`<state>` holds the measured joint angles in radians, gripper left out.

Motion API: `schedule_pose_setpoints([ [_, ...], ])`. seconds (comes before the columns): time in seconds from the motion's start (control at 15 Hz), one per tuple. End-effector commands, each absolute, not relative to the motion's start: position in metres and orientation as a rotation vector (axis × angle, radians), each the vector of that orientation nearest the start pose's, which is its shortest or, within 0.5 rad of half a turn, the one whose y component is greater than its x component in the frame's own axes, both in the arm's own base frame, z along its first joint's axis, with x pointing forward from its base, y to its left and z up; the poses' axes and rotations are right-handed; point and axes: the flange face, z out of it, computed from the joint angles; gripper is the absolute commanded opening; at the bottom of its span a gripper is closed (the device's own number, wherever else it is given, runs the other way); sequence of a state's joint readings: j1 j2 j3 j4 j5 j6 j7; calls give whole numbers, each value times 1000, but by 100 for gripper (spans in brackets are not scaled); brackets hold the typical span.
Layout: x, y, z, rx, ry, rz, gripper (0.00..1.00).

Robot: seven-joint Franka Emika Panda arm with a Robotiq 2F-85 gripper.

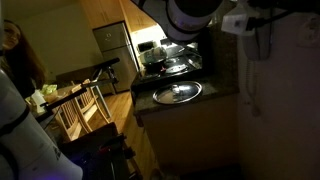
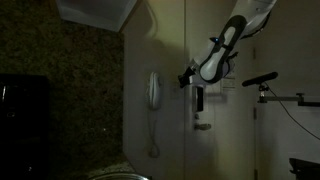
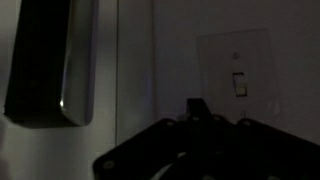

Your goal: Turn off the light switch

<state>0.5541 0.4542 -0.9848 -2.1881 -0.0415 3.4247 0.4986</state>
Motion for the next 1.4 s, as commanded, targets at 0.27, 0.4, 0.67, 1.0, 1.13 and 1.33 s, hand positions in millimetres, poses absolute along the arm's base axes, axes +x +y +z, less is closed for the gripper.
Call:
schedule_pose_setpoints([
  [0.27,558,-203,400,-2823,984,-1683,0],
  [0.4,563,-206,397,-2843,968,-1685,1],
  [0.67,562,-202,396,-2847,961,-1684,1],
  [1.0,562,-202,396,-2856,951,-1683,28],
  [1.13,561,-201,391,-2861,954,-1666,43],
  [1.33,560,-202,389,-2866,960,-1664,40],
])
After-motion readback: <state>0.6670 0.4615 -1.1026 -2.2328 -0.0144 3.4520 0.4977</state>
